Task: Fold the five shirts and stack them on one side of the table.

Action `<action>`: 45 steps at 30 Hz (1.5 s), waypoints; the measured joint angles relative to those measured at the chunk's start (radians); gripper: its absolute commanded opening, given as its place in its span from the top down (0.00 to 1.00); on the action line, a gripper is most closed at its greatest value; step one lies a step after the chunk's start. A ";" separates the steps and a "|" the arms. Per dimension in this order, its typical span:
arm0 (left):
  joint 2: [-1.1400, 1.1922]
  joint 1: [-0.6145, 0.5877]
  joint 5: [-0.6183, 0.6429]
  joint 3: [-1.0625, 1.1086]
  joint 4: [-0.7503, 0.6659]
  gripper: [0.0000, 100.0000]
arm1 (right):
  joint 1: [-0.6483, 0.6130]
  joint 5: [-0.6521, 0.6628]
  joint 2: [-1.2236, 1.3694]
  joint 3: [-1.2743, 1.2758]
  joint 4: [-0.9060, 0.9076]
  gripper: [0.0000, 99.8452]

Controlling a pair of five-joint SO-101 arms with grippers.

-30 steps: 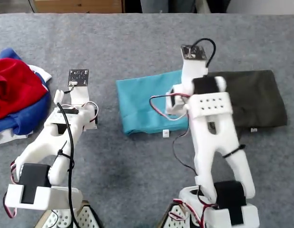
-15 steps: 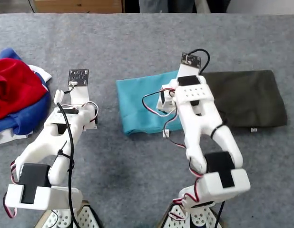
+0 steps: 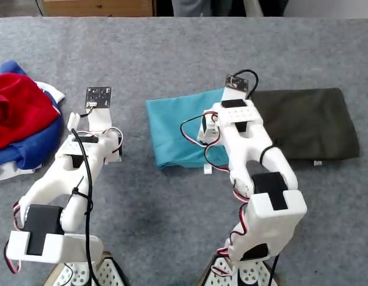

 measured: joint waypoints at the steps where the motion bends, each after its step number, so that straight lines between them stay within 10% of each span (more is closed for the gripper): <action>1: 0.000 -0.006 0.000 0.000 0.000 0.97 | 0.005 0.005 0.000 0.000 0.000 0.92; 26: 0.000 -0.011 0.000 0.000 0.000 0.97 | 0.046 0.219 -0.290 0.008 0.021 0.99; 45: 0.000 -0.011 0.000 0.000 0.000 0.97 | 0.565 0.598 -0.410 -0.126 0.023 0.99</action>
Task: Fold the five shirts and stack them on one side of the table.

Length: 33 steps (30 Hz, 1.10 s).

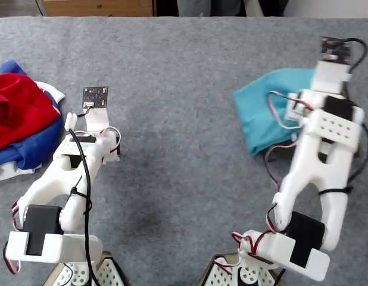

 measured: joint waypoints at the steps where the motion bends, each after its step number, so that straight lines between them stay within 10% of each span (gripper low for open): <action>1: 0.000 0.000 0.000 0.000 0.000 0.97 | 0.021 0.003 0.000 -0.003 0.000 0.99; 18: 0.000 0.000 0.000 0.000 0.006 0.97 | 0.124 0.012 0.057 -0.006 -0.064 0.98; 27: 0.000 0.000 0.000 0.000 0.006 0.97 | 0.199 0.011 0.256 -0.153 -0.064 0.60; 33: 0.000 0.000 0.000 0.000 0.006 0.97 | 0.229 0.011 0.272 -0.313 0.084 0.65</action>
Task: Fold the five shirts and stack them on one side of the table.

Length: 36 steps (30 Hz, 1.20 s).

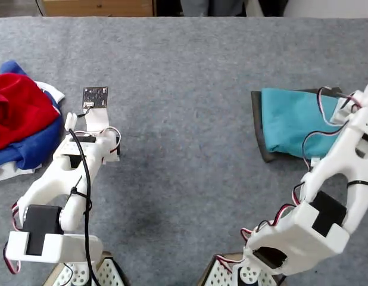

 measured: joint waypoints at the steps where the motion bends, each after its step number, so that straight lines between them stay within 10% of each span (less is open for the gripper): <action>1: 0.000 0.000 0.000 0.000 0.000 0.97 | 0.000 0.000 0.000 -0.035 0.043 0.67; 10: 0.000 0.000 0.000 0.000 0.000 0.97 | -0.055 0.002 0.020 -0.226 0.239 0.99; 24: 0.000 0.000 0.000 0.000 0.000 0.97 | -0.387 0.002 0.063 -0.226 0.442 0.68; 36: 0.000 0.000 0.000 0.000 0.000 0.97 | -0.454 0.002 0.336 -0.255 0.328 0.73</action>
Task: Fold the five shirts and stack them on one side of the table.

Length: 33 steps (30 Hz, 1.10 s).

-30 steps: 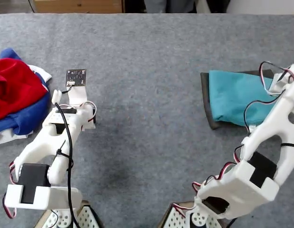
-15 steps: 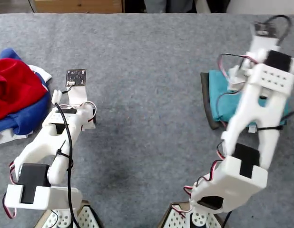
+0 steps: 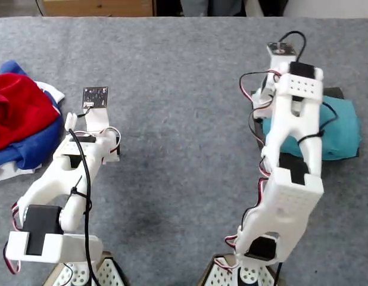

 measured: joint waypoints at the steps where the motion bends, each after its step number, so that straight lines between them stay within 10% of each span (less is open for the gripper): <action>1: 0.000 0.000 0.000 0.000 0.000 0.97 | -0.003 0.000 0.005 -0.012 0.000 0.73; 33: 0.000 0.000 0.000 0.000 0.000 0.97 | 0.012 0.048 0.170 -0.054 -0.143 0.73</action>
